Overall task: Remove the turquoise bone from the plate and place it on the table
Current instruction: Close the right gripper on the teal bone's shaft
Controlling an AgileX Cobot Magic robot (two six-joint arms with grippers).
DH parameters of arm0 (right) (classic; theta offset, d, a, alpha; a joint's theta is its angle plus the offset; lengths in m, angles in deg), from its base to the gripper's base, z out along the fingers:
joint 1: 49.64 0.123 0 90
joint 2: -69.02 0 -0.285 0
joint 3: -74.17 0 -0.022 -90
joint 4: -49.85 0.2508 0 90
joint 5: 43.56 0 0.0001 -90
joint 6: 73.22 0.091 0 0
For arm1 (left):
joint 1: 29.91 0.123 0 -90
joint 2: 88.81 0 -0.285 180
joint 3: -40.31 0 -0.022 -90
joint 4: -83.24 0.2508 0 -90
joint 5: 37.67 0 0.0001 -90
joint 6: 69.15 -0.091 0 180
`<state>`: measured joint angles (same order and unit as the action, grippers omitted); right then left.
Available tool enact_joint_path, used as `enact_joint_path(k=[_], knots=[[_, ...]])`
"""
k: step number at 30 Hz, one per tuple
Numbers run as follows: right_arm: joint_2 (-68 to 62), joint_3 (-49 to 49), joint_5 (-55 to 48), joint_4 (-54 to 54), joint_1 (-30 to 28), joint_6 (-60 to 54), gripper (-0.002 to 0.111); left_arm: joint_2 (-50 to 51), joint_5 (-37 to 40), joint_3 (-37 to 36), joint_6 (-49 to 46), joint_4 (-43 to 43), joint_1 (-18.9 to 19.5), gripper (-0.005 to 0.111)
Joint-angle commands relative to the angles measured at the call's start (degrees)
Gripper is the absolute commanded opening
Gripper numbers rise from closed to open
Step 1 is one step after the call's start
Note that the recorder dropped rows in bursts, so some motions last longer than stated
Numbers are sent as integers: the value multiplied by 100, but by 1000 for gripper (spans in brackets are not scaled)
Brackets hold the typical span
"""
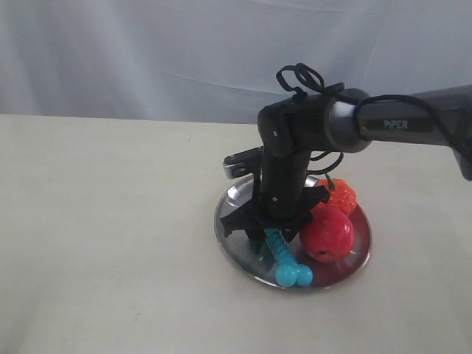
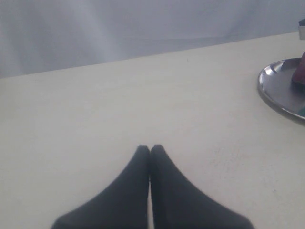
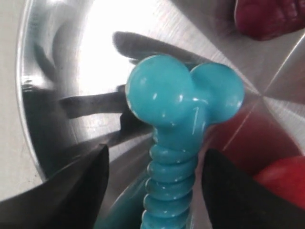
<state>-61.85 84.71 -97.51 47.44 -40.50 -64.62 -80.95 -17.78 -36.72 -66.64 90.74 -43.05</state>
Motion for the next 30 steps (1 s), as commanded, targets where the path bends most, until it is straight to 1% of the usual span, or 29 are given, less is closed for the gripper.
enact_joint_path(k=[1,6,30], knots=[[5,13,54,-119,-14,13,56,-7,-4,-19,2,5,-13,0],[5,13,66,-267,-14,66,56,-7,-4,-19,2,5,-13,0],[5,13,122,-267,-14,120,56,-7,-4,-19,2,5,-13,0]])
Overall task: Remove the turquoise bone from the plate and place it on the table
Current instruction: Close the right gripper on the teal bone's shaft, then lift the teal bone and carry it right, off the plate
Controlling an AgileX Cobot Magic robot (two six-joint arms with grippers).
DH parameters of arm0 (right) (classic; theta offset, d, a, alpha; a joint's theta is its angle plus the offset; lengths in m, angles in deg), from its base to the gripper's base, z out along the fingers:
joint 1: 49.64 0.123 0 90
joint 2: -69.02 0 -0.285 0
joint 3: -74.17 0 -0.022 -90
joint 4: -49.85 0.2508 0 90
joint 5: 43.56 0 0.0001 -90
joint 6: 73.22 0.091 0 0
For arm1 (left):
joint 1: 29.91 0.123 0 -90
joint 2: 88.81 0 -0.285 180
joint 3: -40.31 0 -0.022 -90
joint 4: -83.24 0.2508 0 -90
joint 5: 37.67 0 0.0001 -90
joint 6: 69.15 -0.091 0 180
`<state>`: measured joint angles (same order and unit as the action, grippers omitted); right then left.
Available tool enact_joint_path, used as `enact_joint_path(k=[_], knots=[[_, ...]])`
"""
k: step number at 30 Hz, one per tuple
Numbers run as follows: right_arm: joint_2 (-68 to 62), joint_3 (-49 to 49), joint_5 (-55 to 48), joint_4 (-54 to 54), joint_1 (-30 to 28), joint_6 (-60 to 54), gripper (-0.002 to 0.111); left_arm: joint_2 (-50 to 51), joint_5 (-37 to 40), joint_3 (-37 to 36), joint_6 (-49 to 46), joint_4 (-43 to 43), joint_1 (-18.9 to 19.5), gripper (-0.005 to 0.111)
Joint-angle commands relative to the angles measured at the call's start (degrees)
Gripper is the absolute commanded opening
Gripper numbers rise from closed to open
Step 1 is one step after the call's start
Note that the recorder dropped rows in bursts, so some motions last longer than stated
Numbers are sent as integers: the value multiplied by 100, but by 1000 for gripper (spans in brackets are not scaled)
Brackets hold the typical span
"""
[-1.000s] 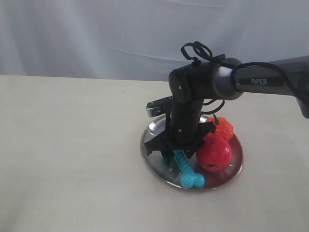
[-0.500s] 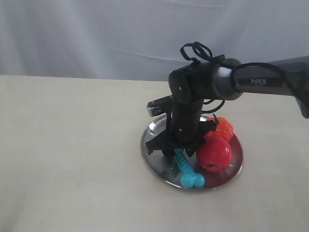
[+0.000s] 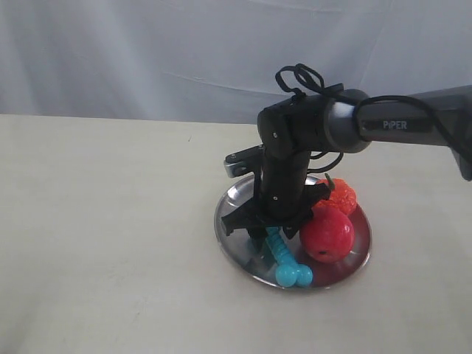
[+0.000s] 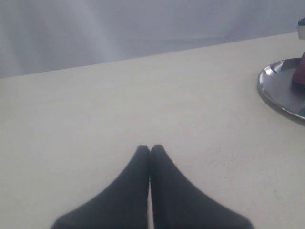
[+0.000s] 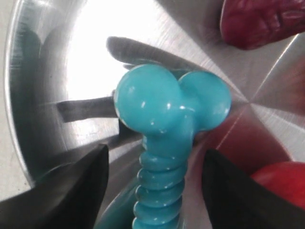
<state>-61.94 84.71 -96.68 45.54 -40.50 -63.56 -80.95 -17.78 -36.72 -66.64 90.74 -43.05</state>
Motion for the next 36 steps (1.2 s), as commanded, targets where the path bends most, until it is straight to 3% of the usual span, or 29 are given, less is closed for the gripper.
enact_joint_path(k=[1,13,16,18,22,36], knots=[[13,13,51,-76,-14,14,56,-7,-4,-19,2,5,-13,0],[13,13,16,-76,-14,159,52,-7,-4,-19,2,5,-13,0],[13,13,4,-76,-14,159,34,-7,-4,-19,2,5,-13,0],[13,13,-19,-76,-14,159,14,-7,-4,-19,2,5,-13,0],[13,13,-31,-76,-14,148,-1,-7,-4,-19,2,5,-13,0],[822,747,-1229,-76,-14,148,-1,-7,-4,-19,2,5,-13,0]])
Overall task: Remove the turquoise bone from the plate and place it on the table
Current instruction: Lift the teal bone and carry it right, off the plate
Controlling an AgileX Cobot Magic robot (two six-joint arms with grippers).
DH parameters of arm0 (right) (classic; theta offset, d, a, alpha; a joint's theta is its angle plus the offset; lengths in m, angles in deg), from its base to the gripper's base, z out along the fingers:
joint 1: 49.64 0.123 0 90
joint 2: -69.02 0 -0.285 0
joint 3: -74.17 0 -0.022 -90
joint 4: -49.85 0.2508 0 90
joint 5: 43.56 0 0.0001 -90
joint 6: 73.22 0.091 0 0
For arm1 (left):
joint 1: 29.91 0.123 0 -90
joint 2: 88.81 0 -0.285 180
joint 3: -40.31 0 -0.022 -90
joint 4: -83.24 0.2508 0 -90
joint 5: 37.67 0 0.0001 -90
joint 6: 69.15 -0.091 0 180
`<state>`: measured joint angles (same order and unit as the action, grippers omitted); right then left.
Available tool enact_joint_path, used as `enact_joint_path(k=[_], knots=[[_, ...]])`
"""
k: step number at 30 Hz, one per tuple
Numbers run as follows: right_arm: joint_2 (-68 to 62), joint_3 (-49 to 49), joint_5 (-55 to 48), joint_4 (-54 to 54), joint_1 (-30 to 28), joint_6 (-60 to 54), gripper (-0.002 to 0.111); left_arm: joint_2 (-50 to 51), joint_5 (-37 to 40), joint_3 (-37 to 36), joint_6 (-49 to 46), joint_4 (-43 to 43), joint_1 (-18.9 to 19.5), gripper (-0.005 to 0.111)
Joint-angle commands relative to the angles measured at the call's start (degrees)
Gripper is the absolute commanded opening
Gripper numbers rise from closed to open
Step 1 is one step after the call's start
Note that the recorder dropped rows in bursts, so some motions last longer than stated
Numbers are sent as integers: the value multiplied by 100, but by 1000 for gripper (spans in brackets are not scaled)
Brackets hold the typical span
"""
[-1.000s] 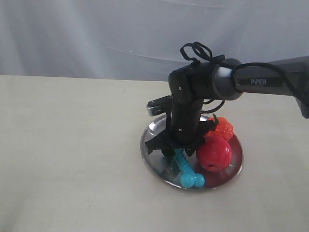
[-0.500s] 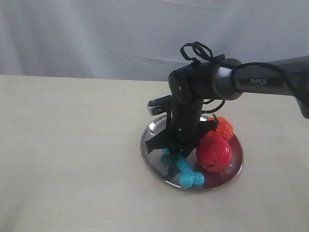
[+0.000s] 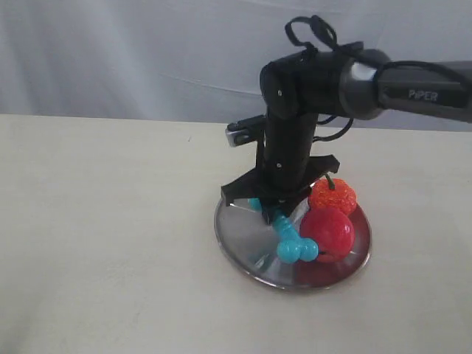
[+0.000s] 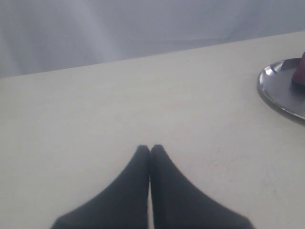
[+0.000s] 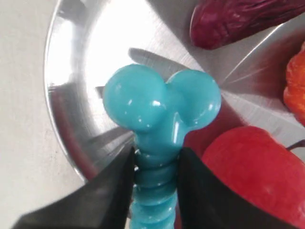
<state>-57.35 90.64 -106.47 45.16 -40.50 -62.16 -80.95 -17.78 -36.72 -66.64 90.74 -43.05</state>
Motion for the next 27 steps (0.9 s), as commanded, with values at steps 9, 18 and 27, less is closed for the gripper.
enact_joint_path(k=[9,18,27], knots=[[1212,153,-706,-38,-14,8,-1,-7,-4,-19,2,5,-13,0],[1677,140,-706,-38,-393,8,-1,-7,-4,-19,2,5,-13,0],[2258,-351,-706,-28,-1415,-322,-1,-7,-4,-19,2,5,-13,0]])
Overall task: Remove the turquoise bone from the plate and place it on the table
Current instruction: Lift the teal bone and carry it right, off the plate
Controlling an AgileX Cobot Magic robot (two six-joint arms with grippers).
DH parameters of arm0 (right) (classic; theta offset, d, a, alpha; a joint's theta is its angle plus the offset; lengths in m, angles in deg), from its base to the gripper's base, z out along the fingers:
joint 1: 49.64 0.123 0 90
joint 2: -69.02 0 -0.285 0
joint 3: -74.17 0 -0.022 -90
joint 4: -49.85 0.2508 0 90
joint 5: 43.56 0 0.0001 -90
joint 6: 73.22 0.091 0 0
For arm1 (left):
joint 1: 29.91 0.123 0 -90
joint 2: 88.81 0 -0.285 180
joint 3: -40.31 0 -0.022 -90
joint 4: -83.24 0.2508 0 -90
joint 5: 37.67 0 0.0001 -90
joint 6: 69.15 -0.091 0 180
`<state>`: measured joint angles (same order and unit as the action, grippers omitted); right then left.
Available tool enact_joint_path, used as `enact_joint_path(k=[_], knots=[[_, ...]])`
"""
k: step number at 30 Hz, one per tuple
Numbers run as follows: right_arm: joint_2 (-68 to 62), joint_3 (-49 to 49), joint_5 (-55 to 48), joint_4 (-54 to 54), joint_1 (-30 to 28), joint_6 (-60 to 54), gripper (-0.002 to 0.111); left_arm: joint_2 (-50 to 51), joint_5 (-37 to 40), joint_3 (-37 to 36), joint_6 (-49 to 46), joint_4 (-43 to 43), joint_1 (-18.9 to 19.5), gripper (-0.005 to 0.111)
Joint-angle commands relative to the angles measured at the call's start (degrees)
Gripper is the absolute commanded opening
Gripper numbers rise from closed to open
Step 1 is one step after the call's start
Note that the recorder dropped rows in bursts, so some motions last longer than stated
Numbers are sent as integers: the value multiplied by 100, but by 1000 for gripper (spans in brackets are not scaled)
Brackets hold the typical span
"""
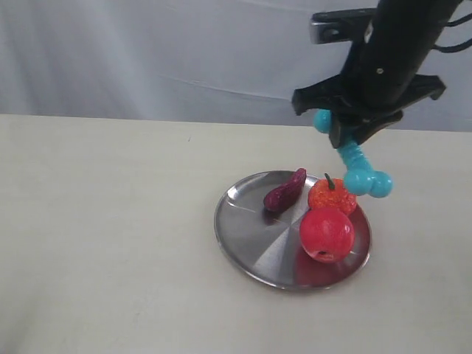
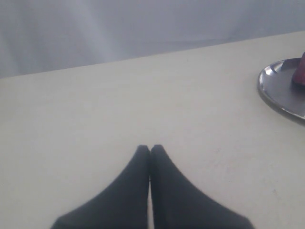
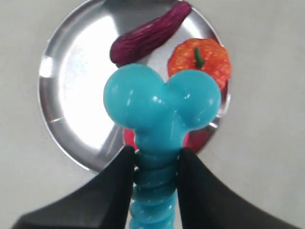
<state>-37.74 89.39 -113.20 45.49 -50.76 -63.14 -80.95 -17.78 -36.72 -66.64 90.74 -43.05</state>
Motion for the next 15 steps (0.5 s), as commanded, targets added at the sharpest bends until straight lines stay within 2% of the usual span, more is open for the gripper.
enact_joint_path(k=[1,9,15], knots=[[348,-312,-32,-62,-508,-262,-1,-7,-4,-19,2,5,-13,0],[509,-1288,-29,-62,-1426,-521,-1,-7,-4,-19,2,5,-13,0],[445,-2071,963,-19,-1765,-497,-1,-7,-4,-19,2,5,-13,0]])
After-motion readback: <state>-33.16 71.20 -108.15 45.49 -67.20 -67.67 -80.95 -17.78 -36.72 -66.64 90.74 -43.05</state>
